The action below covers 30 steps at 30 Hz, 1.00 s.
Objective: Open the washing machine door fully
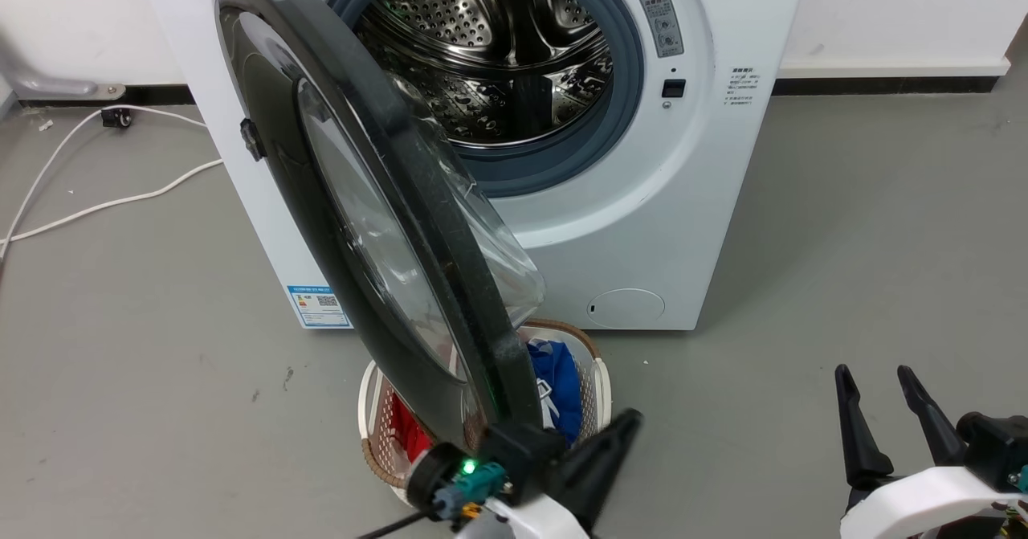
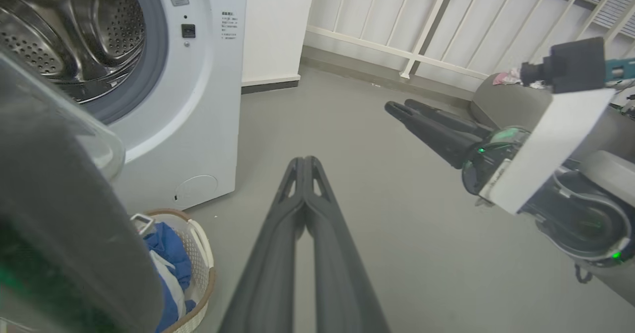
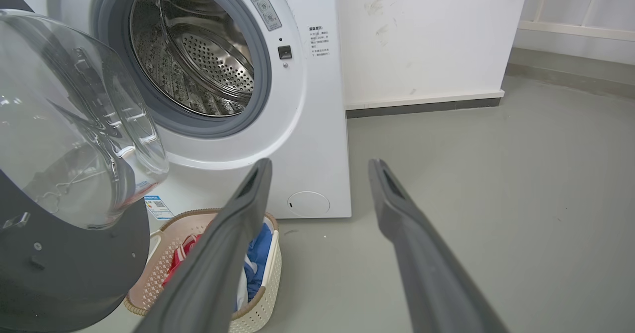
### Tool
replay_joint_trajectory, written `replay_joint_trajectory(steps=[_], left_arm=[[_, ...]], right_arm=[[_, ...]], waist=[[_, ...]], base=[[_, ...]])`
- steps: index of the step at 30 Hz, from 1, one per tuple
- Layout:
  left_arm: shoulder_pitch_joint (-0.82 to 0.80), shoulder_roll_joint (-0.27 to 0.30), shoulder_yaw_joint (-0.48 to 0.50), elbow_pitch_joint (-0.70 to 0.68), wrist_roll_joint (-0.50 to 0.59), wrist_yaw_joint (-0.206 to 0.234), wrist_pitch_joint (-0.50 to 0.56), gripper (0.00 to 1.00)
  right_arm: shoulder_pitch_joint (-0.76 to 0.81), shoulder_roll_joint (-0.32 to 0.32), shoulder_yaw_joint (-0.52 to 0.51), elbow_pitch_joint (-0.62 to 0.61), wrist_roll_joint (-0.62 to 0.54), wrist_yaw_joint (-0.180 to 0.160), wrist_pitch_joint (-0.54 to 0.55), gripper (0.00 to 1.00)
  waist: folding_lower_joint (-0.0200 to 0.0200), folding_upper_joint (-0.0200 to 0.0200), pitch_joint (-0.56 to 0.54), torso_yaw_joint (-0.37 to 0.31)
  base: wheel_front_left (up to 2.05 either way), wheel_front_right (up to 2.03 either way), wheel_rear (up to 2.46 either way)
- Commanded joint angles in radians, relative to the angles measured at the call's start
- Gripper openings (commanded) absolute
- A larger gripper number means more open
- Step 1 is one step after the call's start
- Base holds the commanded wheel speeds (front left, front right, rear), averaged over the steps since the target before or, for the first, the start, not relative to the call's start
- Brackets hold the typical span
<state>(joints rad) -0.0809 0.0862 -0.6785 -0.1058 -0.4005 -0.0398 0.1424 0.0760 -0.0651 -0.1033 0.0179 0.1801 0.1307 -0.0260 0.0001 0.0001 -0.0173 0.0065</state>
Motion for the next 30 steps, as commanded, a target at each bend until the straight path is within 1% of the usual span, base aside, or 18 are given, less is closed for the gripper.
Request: replay_joint_trajectory(steps=[1, 3, 6, 13, 16, 22, 27, 30], left_arm=[[-0.017, 0.008, 0.024, 0.022, 0.014, 0.018, -0.021, 0.00], [-0.026, 0.007, 0.052, 0.049, 0.016, 0.038, -0.045, 0.00], [-0.040, 0.011, 0.082, 0.080, 0.018, 0.057, -0.072, 0.00], [-0.047, 0.009, 0.118, 0.112, 0.013, 0.091, -0.103, 0.00], [-0.040, 0.013, 0.124, 0.115, 0.008, 0.096, -0.105, 0.00], [-0.013, 0.031, 0.142, 0.098, 0.008, 0.123, -0.106, 0.00], [0.024, 0.038, 0.152, 0.036, 0.005, 0.157, -0.093, 0.00], [0.046, 0.051, 0.159, 0.005, 0.011, 0.177, -0.085, 0.00]], right_arm=[[-0.013, 0.004, 0.001, 0.002, -0.008, 0.000, -0.004, 1.00], [-0.014, 0.005, 0.003, 0.006, -0.006, 0.000, -0.007, 1.00], [-0.017, 0.005, 0.004, 0.011, -0.005, 0.000, -0.010, 1.00], [-0.023, 0.006, 0.003, 0.029, 0.001, 0.000, -0.019, 1.00], [-0.024, 0.006, 0.001, 0.034, 0.003, 0.000, -0.022, 1.00], [-0.028, 0.007, -0.004, 0.042, 0.003, 0.000, -0.028, 1.00], [-0.033, 0.003, -0.012, 0.048, 0.002, 0.000, -0.028, 1.00], [-0.037, -0.001, -0.012, 0.053, 0.000, 0.000, -0.025, 1.00]], waist=[[-0.0001, -0.0001, 0.000, -0.001], [-0.0001, -0.0001, 0.002, -0.002], [-0.0001, -0.0001, 0.004, -0.002], [-0.0001, -0.0001, 0.008, 0.001], [-0.0001, -0.0001, 0.008, 0.004], [-0.0001, -0.0001, 0.008, 0.016], [-0.0001, -0.0001, 0.011, 0.042], [-0.0001, -0.0001, 0.010, 0.059]], base=[[0.00, 0.00, 0.00], [0.00, 0.00, 0.00], [0.00, 0.00, 0.00], [0.00, 0.00, 0.00], [0.00, 0.00, 0.00], [0.00, 0.00, 0.00], [0.00, 0.00, 0.00], [0.00, 0.00, 0.00]])
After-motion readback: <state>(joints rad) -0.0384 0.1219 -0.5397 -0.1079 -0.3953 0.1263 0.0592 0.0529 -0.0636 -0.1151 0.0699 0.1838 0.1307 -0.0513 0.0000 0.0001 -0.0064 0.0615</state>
